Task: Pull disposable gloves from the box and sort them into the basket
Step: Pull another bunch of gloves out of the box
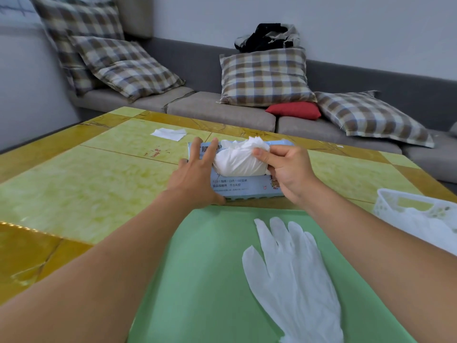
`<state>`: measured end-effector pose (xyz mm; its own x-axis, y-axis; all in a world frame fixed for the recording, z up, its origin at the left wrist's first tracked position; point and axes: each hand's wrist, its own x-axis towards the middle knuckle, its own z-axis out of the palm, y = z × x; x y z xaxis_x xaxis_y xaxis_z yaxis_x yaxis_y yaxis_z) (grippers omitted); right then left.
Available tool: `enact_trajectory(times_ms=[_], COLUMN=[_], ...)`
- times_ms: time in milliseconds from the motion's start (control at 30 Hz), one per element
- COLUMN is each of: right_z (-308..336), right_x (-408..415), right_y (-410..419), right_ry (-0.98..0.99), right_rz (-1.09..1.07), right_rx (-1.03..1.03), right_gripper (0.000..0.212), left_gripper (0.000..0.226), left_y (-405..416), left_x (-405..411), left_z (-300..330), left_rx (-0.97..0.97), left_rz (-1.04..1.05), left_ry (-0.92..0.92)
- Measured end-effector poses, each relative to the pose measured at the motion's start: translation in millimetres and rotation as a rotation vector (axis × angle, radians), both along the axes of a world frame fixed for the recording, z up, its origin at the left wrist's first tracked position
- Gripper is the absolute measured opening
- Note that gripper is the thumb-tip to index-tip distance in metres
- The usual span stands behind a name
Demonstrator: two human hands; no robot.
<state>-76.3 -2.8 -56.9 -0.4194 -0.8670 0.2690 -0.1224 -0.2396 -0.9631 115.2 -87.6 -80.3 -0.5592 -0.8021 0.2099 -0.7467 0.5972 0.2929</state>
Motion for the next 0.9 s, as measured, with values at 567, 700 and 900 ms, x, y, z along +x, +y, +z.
enact_trajectory(times_ms=[567,700,900], right_z=[9.4,1.5,0.6], right_x=[10.1,6.1,10.2], right_y=[-5.6,-3.7,11.6], right_ry=[0.72,0.289,-0.239], right_rz=[-0.166,-0.217,-0.237], right_rx=[0.084,-0.063,-0.178], right_gripper=[0.019,0.011,0.012], left_gripper=[0.111,0.109,0.098], left_y=[-0.2,-2.8,-3.5], left_x=[-5.6,-5.9,-7.3], left_z=[-7.6,-4.0,-1.5], left_rx=[0.026,0.079,0.105], left_rz=[-0.052,-0.04,-0.047], left_ry=[-0.113,-0.09,-0.108])
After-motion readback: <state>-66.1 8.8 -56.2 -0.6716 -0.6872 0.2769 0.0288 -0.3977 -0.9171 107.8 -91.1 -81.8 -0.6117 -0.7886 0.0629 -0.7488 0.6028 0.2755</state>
